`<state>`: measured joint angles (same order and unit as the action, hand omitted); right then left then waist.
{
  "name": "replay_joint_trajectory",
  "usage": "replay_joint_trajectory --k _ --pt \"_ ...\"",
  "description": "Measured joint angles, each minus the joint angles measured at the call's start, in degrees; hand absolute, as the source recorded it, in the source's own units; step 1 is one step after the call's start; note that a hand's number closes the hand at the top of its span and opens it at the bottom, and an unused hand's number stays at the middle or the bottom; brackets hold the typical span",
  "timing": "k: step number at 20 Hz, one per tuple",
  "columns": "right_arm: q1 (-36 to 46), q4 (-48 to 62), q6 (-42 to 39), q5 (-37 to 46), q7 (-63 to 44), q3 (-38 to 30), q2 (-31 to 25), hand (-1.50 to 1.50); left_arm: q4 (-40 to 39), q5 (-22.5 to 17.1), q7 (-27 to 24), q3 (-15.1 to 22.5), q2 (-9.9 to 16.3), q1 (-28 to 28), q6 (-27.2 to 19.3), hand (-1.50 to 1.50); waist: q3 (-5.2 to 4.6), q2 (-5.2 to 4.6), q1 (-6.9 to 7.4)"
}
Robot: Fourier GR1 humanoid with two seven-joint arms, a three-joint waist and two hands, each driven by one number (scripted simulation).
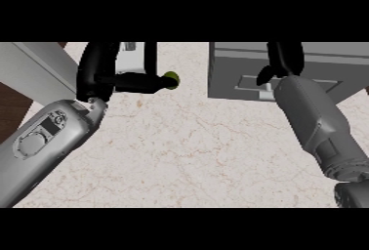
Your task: Pick up the can, place it into the drawer and close the drawer
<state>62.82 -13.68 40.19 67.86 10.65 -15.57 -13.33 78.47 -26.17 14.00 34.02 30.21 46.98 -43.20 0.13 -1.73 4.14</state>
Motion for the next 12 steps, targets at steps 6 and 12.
replay_joint_trajectory --k 6,12 --pt "0.75 -1.15 -2.67 -7.36 7.71 -6.26 1.27 -1.50 0.77 0.03 -0.45 -0.82 0.57 -1.77 0.43 -1.50 0.20 -0.02 -0.41" --pt "1.66 -2.49 -6.90 -16.13 14.42 -13.35 3.86 -1.50 2.14 0.40 -1.26 -1.33 1.14 -4.51 0.54 -1.50 0.27 0.19 -0.79"
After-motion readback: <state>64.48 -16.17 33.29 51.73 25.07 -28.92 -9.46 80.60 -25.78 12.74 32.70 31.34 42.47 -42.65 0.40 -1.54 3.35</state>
